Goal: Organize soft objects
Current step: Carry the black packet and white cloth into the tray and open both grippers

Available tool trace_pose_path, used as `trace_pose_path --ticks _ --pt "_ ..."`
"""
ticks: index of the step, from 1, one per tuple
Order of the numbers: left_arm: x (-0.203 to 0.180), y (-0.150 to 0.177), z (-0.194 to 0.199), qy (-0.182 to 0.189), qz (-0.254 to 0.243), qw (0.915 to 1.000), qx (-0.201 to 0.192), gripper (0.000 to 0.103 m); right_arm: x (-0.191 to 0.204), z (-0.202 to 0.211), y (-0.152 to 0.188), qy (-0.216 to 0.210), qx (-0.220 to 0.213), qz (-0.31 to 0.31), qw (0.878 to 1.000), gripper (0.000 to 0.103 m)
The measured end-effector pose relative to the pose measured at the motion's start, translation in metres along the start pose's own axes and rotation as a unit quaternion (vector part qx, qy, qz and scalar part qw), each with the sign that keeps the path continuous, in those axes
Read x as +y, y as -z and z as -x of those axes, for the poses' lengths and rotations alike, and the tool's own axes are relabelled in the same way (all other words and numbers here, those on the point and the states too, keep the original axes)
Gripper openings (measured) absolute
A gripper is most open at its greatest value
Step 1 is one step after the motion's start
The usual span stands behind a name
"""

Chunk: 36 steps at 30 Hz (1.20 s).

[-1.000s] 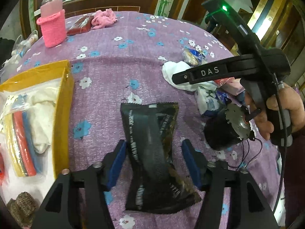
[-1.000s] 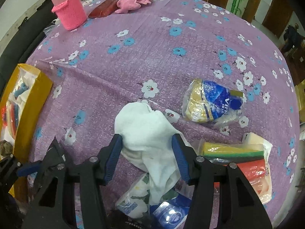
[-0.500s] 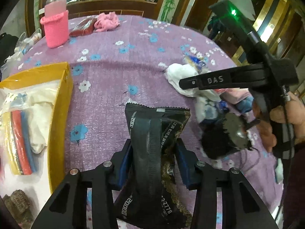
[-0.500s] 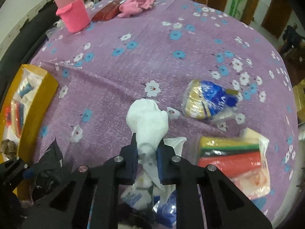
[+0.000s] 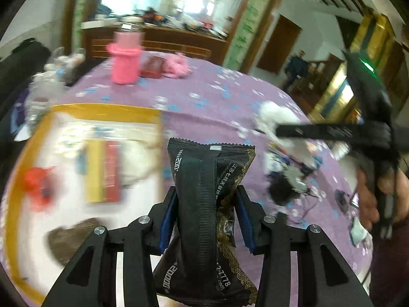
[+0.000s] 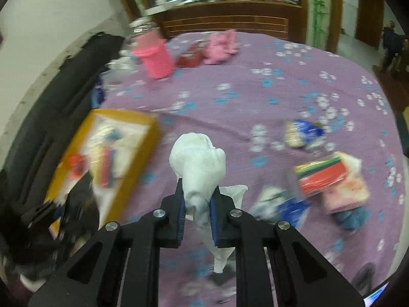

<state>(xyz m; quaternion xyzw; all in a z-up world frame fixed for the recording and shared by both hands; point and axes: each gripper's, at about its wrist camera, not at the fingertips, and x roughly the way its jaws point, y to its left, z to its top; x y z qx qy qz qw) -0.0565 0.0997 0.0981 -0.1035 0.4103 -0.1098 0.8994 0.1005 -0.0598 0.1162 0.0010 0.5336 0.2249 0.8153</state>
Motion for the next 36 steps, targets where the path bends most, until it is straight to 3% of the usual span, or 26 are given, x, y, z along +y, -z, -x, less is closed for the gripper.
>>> trace_pose_path --ticks 9,15,19,29,36 --pt "0.103 0.013 0.059 -0.096 0.061 0.9933 -0.02 0.043 0.098 -0.032 0.03 -0.072 0.032 0.044 0.996 0.014" --pt "0.154 -0.001 0.056 -0.123 0.086 0.9886 -0.006 0.043 0.136 -0.071 0.037 -0.103 0.069 0.053 0.991 0.014" --pt "0.167 -0.024 0.044 -0.121 0.094 0.9882 -0.001 0.043 0.155 -0.094 0.039 -0.125 0.089 0.06 0.986 0.014" --pt "0.193 -0.072 -0.03 -0.125 0.093 0.9871 0.036 0.044 0.165 -0.141 0.032 -0.124 0.122 0.054 0.983 0.014" --pt "0.212 -0.088 -0.055 -0.124 0.116 0.9843 0.047 0.048 0.152 -0.165 0.015 -0.063 0.106 0.041 0.992 0.014"
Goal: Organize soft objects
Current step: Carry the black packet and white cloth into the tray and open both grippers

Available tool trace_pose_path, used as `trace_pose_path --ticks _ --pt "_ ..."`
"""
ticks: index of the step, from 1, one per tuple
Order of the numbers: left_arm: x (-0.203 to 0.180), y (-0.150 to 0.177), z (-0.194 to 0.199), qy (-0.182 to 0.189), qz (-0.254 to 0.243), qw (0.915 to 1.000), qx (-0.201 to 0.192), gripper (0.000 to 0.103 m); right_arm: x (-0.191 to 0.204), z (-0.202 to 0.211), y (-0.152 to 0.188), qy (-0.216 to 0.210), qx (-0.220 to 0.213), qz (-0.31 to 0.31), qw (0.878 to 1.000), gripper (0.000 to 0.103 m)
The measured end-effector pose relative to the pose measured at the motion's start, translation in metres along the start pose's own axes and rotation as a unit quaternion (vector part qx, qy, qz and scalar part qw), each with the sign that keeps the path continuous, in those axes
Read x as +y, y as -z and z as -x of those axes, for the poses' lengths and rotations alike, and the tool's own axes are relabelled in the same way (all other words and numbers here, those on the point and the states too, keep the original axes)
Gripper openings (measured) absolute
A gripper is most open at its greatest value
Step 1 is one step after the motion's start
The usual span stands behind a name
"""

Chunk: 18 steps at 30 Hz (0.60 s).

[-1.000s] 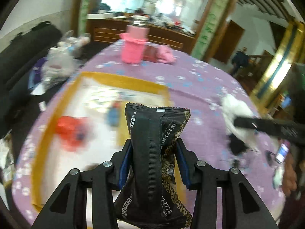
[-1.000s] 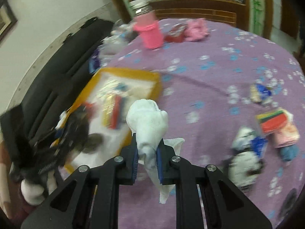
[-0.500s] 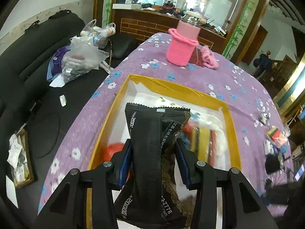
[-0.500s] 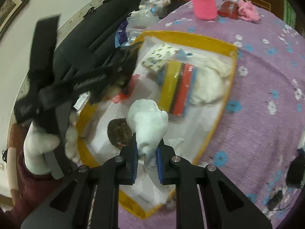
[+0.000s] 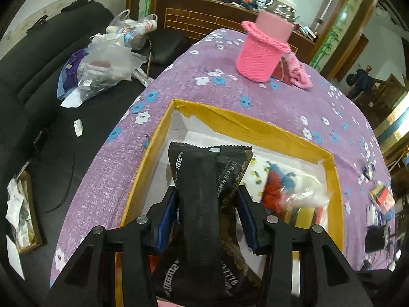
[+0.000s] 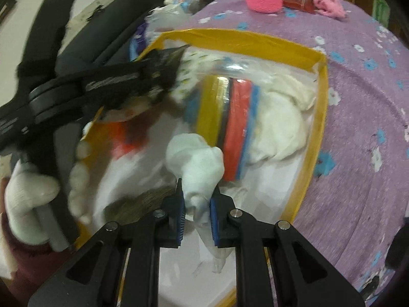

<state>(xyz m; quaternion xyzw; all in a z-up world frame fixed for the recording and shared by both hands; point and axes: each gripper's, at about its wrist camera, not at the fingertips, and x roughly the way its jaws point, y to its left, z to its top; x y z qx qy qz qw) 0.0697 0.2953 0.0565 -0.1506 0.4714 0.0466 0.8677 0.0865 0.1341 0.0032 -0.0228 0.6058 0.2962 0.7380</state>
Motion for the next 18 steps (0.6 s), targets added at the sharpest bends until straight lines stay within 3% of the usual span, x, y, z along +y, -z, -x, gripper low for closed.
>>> trace_pose_path --ticks 2,5,9,18 --pt "0.002 -0.001 -0.005 -0.003 0.005 1.0 0.0 0.049 -0.002 0.0 -0.004 0.006 -0.01 0.001 1.0 0.014" --pt "0.007 0.0 -0.009 0.015 0.017 0.9997 0.002 0.052 0.004 -0.001 0.0 -0.009 0.009 0.012 1.0 0.016" --pt "0.012 0.007 0.006 0.034 0.024 0.999 -0.015 0.069 0.013 0.003 0.013 -0.022 0.016 0.021 0.999 0.019" --pt "0.018 0.035 0.063 0.057 0.014 0.9949 -0.082 0.077 -0.007 0.041 0.01 -0.062 -0.041 -0.001 0.997 0.047"
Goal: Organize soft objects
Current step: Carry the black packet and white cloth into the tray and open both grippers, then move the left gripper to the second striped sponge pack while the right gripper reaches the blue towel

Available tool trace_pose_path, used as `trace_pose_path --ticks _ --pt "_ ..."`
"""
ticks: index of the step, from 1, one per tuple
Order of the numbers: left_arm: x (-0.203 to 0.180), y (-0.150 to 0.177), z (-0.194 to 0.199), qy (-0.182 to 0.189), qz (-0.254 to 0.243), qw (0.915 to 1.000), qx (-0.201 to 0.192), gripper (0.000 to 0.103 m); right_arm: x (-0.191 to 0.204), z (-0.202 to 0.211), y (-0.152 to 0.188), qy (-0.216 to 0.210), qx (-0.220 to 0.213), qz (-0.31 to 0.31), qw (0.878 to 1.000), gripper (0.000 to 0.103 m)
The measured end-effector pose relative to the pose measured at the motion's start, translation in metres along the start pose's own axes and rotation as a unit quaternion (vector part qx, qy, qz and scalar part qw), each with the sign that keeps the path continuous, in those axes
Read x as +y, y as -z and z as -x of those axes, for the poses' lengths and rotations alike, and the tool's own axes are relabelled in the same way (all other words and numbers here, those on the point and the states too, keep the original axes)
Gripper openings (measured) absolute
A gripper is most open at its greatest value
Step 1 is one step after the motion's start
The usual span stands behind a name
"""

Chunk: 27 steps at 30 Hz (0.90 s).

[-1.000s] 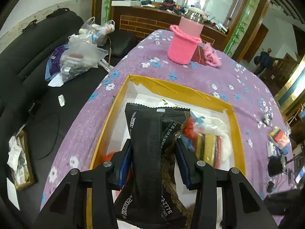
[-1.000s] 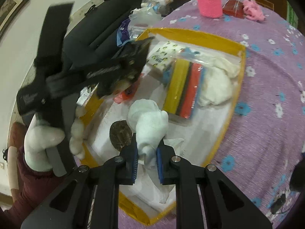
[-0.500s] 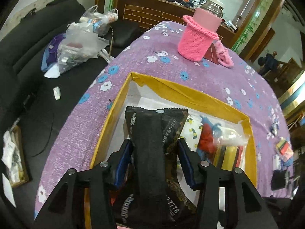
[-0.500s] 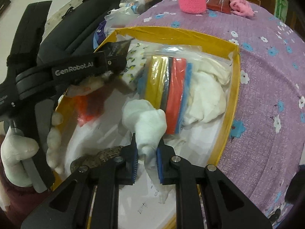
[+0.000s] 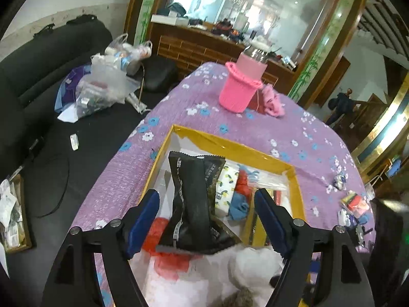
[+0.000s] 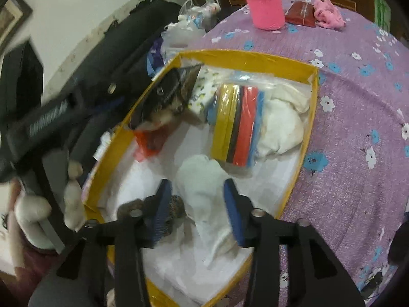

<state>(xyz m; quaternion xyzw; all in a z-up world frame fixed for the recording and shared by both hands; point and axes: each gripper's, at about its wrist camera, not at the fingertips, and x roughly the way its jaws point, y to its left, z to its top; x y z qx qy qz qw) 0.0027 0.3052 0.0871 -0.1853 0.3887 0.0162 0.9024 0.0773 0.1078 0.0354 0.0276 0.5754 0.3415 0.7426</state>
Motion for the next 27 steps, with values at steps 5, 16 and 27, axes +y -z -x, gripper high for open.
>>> trace_pose_path --ticks 5,16,27 --pt "0.001 0.016 0.025 0.005 -0.004 0.9998 -0.018 0.078 -0.013 0.011 -0.002 0.016 -0.031 -0.032 0.999 0.047" --pt "0.013 0.054 0.057 0.035 0.035 0.9981 -0.038 0.08 -0.015 0.005 -0.066 0.084 -0.104 -0.034 0.99 0.047" --pt "0.019 0.067 0.057 0.023 0.043 0.9984 -0.028 0.08 0.0 -0.036 -0.046 0.063 -0.002 0.002 0.998 0.047"
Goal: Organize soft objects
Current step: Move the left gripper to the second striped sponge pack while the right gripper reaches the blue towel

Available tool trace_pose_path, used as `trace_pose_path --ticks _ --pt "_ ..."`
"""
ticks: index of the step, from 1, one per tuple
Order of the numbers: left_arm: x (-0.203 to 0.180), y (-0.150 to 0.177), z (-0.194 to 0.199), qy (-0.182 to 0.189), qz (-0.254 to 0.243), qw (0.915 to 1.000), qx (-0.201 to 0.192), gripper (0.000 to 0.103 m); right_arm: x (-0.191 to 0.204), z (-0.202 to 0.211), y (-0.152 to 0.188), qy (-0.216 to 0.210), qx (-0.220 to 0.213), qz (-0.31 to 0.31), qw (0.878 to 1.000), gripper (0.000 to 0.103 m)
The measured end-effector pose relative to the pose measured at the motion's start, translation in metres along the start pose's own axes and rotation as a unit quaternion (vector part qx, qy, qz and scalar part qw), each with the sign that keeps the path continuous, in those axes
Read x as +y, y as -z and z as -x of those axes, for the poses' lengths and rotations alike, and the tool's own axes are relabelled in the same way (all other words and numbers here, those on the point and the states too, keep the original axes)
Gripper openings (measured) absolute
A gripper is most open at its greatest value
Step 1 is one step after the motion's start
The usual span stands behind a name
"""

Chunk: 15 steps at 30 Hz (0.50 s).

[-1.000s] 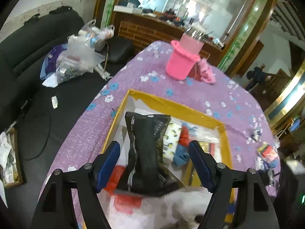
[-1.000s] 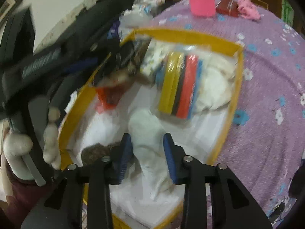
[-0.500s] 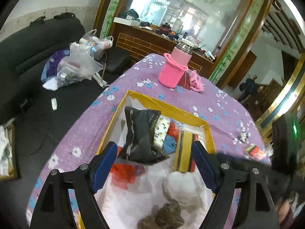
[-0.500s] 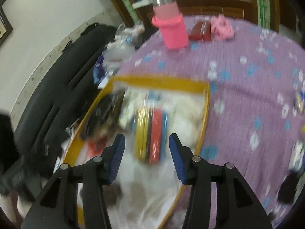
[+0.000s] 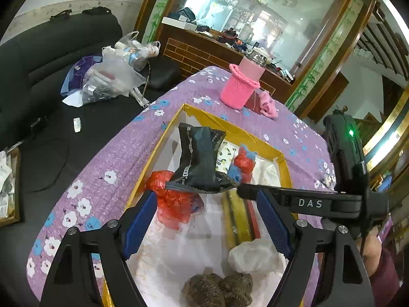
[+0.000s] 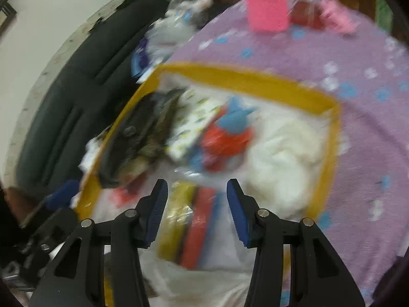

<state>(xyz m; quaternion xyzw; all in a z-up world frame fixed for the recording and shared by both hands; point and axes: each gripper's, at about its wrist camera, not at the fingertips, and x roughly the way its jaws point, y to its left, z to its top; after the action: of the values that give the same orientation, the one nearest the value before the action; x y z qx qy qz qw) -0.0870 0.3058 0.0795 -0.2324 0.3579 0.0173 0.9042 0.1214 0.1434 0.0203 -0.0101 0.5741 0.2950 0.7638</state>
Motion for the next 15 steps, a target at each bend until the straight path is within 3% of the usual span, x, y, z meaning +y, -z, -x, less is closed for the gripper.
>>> trace_pose_path --ticks 2,4,7,10,13,15 --pt "-0.002 0.0 -0.001 0.001 0.001 1.0 -0.001 0.08 -0.006 0.009 -0.001 0.028 -0.025 -0.007 0.999 0.047" --pt "-0.004 0.0 0.001 0.002 0.0 1.0 -0.003 0.08 -0.011 0.017 -0.003 0.006 -0.035 -0.019 0.999 0.047" --pt "-0.007 0.002 0.007 0.003 -0.001 0.9999 -0.01 0.08 -0.006 0.024 0.003 -0.083 -0.017 -0.032 0.996 0.047" --pt "-0.006 0.005 0.018 -0.001 0.002 0.9997 -0.025 0.08 0.001 0.019 0.012 -0.173 0.01 -0.051 0.983 0.047" --pt "0.0 0.009 0.031 -0.004 0.012 0.999 -0.042 0.08 0.006 0.012 0.024 -0.215 0.034 -0.063 0.974 0.047" --pt "0.007 0.015 0.043 -0.007 0.019 0.9984 -0.052 0.08 0.01 0.001 0.027 -0.218 0.05 -0.058 0.973 0.047"
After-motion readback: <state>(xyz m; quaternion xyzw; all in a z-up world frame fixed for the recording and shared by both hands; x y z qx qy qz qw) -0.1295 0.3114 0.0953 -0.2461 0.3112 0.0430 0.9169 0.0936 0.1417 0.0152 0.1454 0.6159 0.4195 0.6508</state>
